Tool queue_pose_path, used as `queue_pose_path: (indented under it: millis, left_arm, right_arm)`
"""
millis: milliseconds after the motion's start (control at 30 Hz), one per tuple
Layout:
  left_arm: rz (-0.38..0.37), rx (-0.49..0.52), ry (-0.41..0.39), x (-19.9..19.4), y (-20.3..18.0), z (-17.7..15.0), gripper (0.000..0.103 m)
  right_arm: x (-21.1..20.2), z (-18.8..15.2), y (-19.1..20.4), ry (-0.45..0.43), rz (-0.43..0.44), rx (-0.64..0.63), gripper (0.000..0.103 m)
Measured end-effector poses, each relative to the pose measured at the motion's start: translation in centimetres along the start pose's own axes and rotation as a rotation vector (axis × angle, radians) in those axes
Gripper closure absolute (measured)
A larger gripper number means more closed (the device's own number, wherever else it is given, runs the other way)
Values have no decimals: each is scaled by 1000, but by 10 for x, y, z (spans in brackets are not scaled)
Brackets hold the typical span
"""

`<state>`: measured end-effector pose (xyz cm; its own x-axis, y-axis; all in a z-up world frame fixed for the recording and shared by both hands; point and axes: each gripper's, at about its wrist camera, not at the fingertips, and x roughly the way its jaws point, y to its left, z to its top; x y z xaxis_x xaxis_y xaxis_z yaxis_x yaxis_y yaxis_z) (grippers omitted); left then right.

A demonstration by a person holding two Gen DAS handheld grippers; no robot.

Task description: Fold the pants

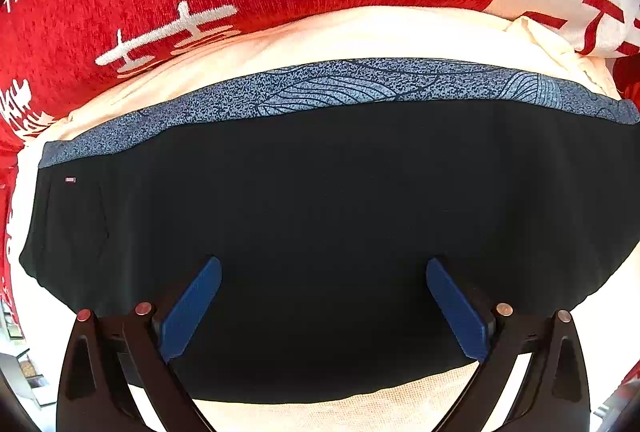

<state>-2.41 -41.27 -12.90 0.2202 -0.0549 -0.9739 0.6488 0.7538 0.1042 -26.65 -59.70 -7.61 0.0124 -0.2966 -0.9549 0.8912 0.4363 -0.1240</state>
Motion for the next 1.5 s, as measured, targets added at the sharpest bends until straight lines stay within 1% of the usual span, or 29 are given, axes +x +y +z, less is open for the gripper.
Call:
queue_pose_path:
  millis: [67, 100, 133, 167, 200, 300, 400, 533, 567, 600, 767, 800, 833, 867, 900, 933, 967, 1067, 1167, 1233, 1300, 1367, 1400, 1433, 1500]
  left_arm:
    - [4, 4, 6, -5, -4, 0, 0]
    - [5, 5, 7, -6, 2, 0, 0]
    - [7, 8, 6, -7, 0, 0, 0]
    - [8, 9, 5, -7, 0, 1, 0]
    - [8, 9, 4, -7, -2, 0, 0]
    - [5, 3, 8, -7, 1, 0, 0]
    - [-1, 1, 14, -8, 0, 0, 0]
    - [-12, 2, 15, -9, 0, -1, 0]
    - [-14, 3, 15, -2, 9, 3, 0]
    - [-16, 3, 14, -1, 14, 3, 0]
    - [-17, -5, 13, 2, 20, 3, 0]
    - [-17, -8, 14, 3, 21, 3, 0]
    - [-15, -7, 14, 3, 21, 3, 0]
    - [-13, -6, 14, 2, 21, 3, 0]
    - [-8, -2, 15, 1, 21, 3, 0]
    - [-4, 2, 15, 1, 21, 4, 0]
    - [-3, 4, 16, 1, 21, 5, 0]
    - [-34, 7, 1, -8, 19, 6, 0]
    - [-89, 25, -37, -21, 10, 7, 0]
    - [-137, 49, -48, -27, -1, 9, 0]
    - [-201, 57, -55, -30, -13, 11, 0]
    - [-253, 61, -56, -31, -26, 14, 0]
    - [-268, 67, -59, -32, -31, 15, 0]
    - [-278, 77, -64, -33, -37, 17, 0]
    - [-274, 108, -71, -36, -51, 17, 0]
  right_arm:
    - [-3, -5, 2, 18, -57, -14, 79]
    - [-3, -8, -1, 32, -44, -5, 79]
    - [-7, -13, -6, 38, 5, 23, 79]
    - [-11, -16, -10, 37, 42, 48, 77]
    - [-17, -21, -12, 34, 66, 60, 75]
    - [-31, -32, -10, 39, 149, 68, 75]
    - [-39, -40, 2, 59, 224, 65, 75]
    - [-36, -51, 16, 106, 312, 92, 75]
    - [-40, -66, 17, 114, 328, 103, 75]
    - [-38, -69, 20, 129, 355, 110, 75]
    - [-40, -87, 25, 161, 426, 136, 75]
    - [-39, -89, 25, 167, 438, 144, 72]
    - [-39, -90, 25, 170, 445, 148, 64]
    - [-38, -91, 25, 171, 449, 153, 58]
    - [-38, -92, 24, 169, 453, 159, 58]
    - [-27, -84, 23, 175, 461, 162, 58]
    - [-26, -84, 23, 178, 471, 166, 58]
    - [-23, -88, 20, 185, 486, 178, 58]
    - [-28, -97, 12, 189, 504, 201, 58]
    - [-26, -98, 6, 192, 527, 234, 58]
    - [-22, -95, -1, 183, 551, 287, 58]
    - [-21, -88, -13, 139, 551, 357, 58]
    - [-20, -84, -19, 118, 551, 389, 58]
    - [-16, -79, -21, 105, 544, 409, 58]
    - [-12, -65, -29, 59, 508, 450, 58]
